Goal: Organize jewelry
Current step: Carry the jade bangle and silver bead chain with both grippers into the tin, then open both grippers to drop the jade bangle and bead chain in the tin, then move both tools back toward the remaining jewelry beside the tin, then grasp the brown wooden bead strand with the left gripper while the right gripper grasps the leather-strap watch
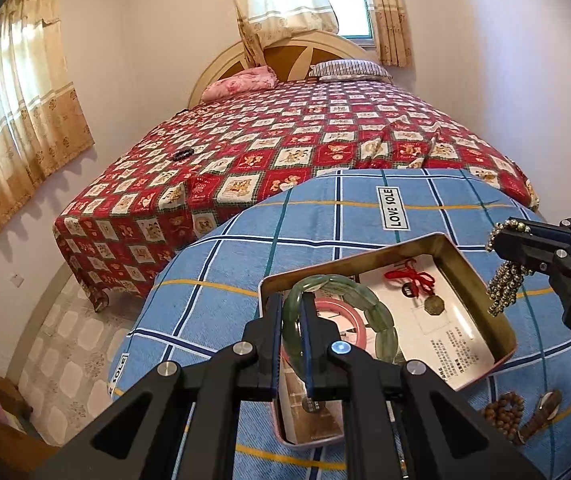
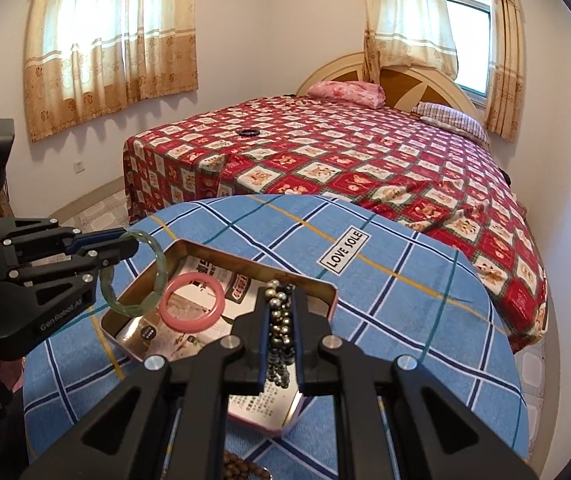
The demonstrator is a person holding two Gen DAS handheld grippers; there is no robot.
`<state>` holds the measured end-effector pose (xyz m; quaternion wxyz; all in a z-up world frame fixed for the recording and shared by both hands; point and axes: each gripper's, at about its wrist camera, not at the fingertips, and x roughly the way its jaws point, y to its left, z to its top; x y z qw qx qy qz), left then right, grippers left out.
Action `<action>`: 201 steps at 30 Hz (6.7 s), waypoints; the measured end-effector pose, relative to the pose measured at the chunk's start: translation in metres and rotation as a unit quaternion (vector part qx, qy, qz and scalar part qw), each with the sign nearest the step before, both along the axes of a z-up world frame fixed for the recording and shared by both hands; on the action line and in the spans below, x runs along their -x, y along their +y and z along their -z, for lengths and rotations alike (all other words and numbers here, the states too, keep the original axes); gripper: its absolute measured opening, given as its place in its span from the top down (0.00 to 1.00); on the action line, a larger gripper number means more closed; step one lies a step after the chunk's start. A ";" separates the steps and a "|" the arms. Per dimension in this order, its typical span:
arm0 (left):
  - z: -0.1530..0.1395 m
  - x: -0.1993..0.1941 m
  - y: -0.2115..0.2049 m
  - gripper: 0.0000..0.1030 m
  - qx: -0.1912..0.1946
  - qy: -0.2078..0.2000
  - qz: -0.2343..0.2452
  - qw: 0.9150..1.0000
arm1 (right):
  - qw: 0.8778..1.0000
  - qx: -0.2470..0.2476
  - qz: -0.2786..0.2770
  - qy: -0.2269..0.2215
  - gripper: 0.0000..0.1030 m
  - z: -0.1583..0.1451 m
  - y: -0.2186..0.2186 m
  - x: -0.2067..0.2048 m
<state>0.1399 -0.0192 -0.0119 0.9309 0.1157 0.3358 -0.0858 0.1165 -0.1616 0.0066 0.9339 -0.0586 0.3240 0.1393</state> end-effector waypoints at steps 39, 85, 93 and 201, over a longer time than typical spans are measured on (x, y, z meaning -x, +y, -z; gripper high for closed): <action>0.041 -0.034 -0.007 0.92 -0.024 0.044 -0.007 0.999 | 0.998 0.026 -0.004 0.062 0.88 0.054 0.013 -0.034; 0.030 -0.017 -0.006 0.35 -0.022 0.025 -0.002 0.999 | 0.998 0.024 0.017 0.056 0.57 0.055 0.000 -0.021; 0.028 -0.011 -0.003 0.35 -0.024 0.026 -0.008 0.999 | 0.998 0.022 0.015 0.051 0.49 0.051 -0.001 -0.010; 0.077 0.094 -0.101 0.77 0.013 0.145 0.124 0.982 | 0.990 0.007 0.109 0.090 0.78 0.096 -0.080 0.102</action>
